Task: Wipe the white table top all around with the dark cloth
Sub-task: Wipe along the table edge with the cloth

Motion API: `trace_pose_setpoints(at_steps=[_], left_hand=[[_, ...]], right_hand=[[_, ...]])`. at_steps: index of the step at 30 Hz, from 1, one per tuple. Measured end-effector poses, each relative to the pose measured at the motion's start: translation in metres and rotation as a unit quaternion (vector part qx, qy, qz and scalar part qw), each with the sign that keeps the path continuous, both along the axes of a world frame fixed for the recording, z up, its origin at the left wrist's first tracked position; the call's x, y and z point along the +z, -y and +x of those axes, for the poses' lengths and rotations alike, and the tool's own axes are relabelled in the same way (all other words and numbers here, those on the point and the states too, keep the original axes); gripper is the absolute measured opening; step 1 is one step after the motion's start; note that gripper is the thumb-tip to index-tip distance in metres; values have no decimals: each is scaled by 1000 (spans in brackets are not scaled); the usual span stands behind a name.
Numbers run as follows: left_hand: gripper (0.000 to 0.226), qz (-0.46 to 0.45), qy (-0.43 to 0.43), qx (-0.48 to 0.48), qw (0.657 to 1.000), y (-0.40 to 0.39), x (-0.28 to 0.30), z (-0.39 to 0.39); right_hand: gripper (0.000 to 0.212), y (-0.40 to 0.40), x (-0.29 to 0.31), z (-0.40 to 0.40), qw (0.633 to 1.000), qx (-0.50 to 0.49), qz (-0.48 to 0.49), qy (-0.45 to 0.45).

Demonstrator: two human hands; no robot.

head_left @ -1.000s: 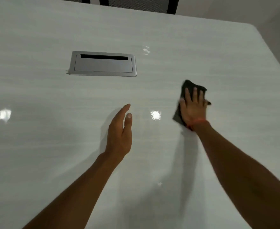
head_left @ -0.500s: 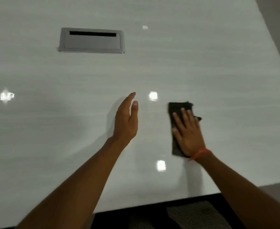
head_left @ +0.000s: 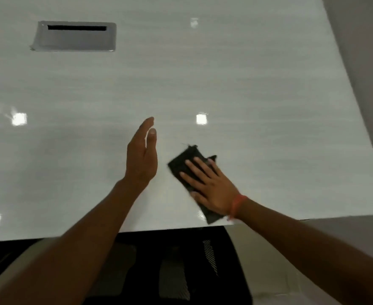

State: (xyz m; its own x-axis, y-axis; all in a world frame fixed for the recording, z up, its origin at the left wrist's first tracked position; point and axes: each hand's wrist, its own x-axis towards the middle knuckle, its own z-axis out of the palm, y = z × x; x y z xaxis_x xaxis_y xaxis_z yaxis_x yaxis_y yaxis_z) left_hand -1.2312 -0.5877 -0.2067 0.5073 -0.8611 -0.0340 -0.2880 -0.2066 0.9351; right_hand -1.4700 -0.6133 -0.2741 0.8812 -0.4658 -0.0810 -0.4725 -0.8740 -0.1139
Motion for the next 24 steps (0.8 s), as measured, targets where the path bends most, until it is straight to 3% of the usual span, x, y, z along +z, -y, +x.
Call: trace_pose_setpoints(at_steps=[5,9,11,14,16,18,21,24], left_hand=[[50,1,-8,-34,999,6,1,-49],[53,23,-37,-51,998,8,-12,-71],[54,30,-41,-54,997,11,-16,-83],[52,35,-39,-79,995,15,-20,-104],[50,40,-43,-98,993,19,-21,-118],[49,44,-42,-116,991,24,-19,-130],[50,40,-40,-131,990,28,-17,-148],[52,35,-24,-143,989,28,-18,-161]], right_hand=[[59,37,13,-155,963,-264,35,-33],[64,90,10,-117,906,-420,37,-30],[63,93,2,-69,912,-409,21,-16],[60,40,-5,-40,959,-282,10,12],[59,-3,-1,-62,975,-218,32,16],[59,-25,0,-110,973,-226,43,11],[60,-18,4,-212,929,-366,52,-24],[66,20,20,-310,846,-526,70,-61]])
